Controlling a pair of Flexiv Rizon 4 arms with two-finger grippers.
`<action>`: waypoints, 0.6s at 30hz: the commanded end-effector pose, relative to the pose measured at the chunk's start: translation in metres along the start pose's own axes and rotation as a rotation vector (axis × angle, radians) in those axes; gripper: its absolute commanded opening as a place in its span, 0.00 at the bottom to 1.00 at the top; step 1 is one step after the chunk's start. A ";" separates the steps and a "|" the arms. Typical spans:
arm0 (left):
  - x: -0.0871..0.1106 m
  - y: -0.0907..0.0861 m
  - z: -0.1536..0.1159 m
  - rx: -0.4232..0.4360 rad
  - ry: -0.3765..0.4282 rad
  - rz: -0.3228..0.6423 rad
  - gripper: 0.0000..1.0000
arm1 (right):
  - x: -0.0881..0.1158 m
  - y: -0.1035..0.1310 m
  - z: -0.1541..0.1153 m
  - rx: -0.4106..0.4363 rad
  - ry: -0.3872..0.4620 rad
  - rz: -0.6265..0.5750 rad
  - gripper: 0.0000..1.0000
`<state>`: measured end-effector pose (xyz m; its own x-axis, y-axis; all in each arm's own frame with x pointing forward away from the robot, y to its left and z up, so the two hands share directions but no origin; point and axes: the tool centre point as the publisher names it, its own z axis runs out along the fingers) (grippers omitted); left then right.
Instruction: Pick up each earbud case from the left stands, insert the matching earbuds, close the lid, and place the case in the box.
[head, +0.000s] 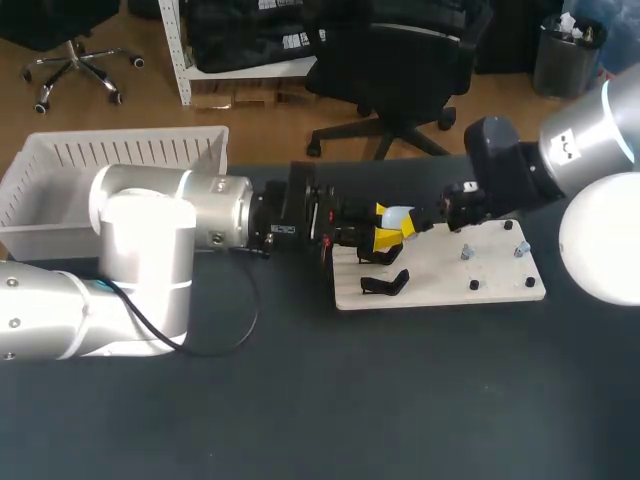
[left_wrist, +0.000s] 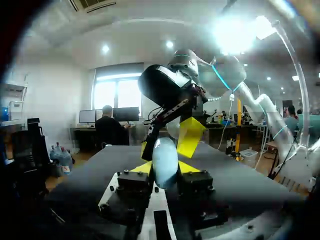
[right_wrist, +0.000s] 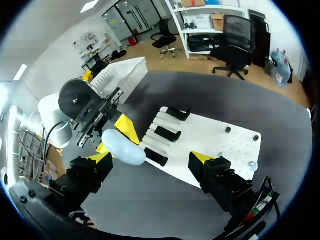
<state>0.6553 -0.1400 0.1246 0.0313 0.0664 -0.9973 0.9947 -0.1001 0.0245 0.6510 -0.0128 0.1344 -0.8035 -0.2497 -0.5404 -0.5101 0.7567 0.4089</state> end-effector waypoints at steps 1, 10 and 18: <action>0.001 -0.002 0.001 -0.004 -0.004 0.004 0.00 | -0.004 0.001 0.000 0.014 -0.002 0.001 1.00; 0.001 -0.002 0.001 -0.004 -0.004 0.004 0.00 | -0.020 -0.002 -0.016 0.051 -0.051 -0.016 1.00; 0.001 -0.002 0.001 -0.004 -0.004 0.004 0.00 | -0.038 -0.030 -0.059 0.301 -0.004 -0.131 1.00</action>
<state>0.6544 -0.1404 0.1245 0.0313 0.0662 -0.9973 0.9945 -0.1017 0.0244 0.6877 -0.0475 0.1678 -0.7236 -0.3197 -0.6117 -0.5616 0.7879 0.2526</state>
